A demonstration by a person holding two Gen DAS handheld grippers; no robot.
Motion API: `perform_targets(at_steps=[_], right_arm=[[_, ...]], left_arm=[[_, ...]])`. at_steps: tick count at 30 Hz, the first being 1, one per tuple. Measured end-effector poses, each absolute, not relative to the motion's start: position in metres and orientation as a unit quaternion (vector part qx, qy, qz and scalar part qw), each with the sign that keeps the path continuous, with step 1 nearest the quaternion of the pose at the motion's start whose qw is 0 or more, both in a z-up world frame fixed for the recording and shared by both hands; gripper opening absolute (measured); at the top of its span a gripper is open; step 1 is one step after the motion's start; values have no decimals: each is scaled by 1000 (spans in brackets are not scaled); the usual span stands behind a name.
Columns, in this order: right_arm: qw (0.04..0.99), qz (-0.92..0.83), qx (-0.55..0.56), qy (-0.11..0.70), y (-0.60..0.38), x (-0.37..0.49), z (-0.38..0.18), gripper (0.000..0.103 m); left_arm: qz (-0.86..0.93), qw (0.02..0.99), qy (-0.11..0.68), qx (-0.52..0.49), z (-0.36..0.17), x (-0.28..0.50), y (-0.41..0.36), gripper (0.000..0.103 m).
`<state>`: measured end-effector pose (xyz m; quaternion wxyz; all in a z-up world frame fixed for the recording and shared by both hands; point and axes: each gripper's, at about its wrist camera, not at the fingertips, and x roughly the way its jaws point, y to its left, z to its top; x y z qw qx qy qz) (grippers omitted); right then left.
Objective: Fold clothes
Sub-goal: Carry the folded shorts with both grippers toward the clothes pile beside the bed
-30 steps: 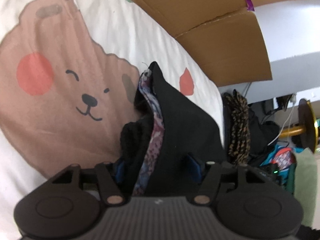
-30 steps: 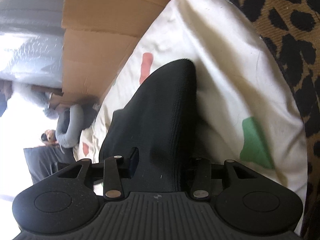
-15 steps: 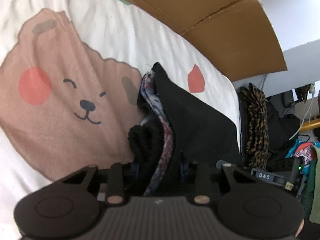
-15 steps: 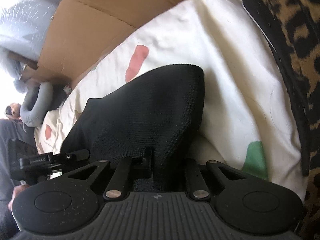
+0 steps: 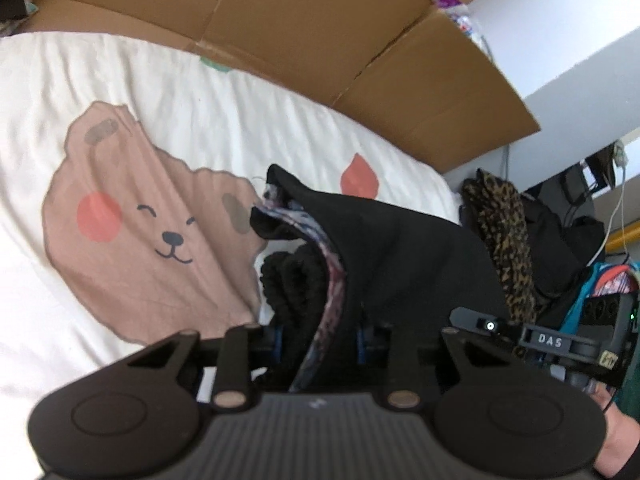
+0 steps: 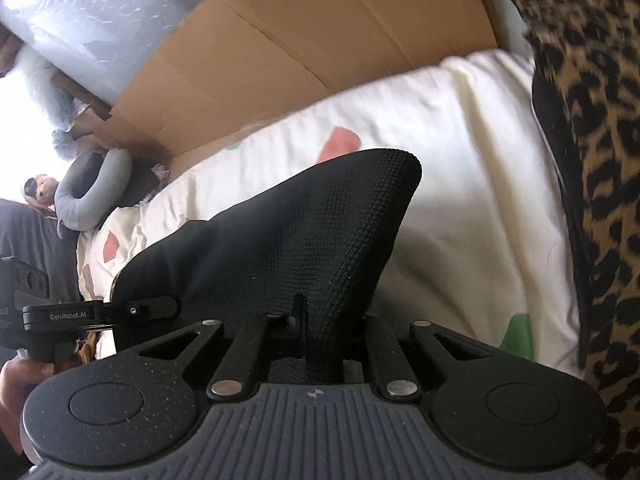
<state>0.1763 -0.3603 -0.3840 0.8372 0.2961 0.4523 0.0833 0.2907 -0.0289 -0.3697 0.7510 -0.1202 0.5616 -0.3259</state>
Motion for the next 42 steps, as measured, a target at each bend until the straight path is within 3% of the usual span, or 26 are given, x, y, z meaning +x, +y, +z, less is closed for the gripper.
perform_targets(at_steps=[42], right_arm=[[909, 113, 215, 339, -363, 101, -40, 7]], left_arm=[[-320, 812, 466, -143, -69, 211, -48, 32]])
